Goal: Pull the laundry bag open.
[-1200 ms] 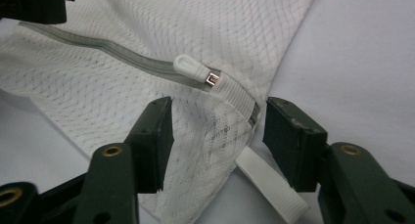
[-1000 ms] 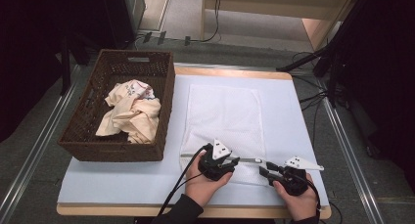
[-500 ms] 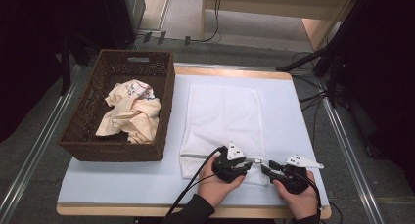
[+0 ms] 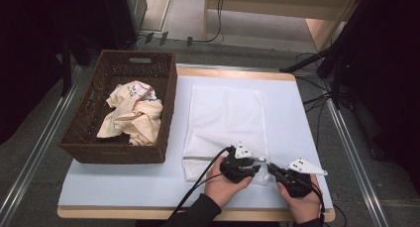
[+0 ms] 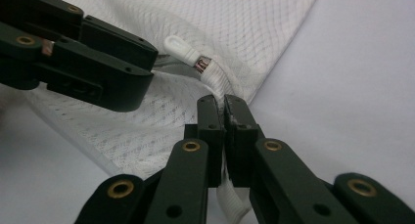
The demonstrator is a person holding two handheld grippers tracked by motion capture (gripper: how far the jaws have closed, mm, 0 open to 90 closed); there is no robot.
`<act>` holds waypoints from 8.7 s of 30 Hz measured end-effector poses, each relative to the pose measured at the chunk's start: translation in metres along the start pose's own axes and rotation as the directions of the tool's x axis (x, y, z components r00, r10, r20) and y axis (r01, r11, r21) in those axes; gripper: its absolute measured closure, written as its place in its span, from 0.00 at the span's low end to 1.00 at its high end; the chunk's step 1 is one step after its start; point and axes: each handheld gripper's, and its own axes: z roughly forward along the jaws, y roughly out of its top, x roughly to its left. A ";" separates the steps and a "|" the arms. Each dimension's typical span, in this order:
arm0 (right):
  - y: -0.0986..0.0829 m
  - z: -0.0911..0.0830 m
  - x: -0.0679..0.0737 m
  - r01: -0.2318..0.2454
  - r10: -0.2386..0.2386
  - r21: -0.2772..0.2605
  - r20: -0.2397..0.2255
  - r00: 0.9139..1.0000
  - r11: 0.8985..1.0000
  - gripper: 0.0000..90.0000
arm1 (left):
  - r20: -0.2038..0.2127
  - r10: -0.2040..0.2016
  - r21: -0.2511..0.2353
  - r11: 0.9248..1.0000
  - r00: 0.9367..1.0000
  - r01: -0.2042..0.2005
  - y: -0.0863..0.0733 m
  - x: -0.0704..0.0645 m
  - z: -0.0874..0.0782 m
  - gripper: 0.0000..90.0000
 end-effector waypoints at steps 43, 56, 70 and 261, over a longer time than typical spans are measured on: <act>0.002 -0.005 -0.014 -0.158 0.132 -0.089 -0.245 0.961 0.983 0.73 | 0.162 -0.126 -0.046 0.990 0.979 0.135 0.002 0.018 -0.009 0.97; 0.008 -0.005 -0.009 -0.174 0.148 -0.103 -0.216 0.965 0.979 0.94 | 0.159 -0.133 -0.041 0.989 0.978 0.141 0.000 0.019 -0.009 0.97; 0.010 -0.010 0.006 -0.104 0.090 -0.124 -0.112 0.990 0.987 0.98 | 0.125 -0.150 -0.040 0.987 0.981 0.157 -0.002 0.017 -0.009 0.97; 0.007 -0.017 -0.019 -0.124 0.125 -0.045 0.020 0.992 0.991 1.00 | -0.454 -0.053 -0.019 0.999 0.889 0.050 -0.085 0.077 -0.146 0.97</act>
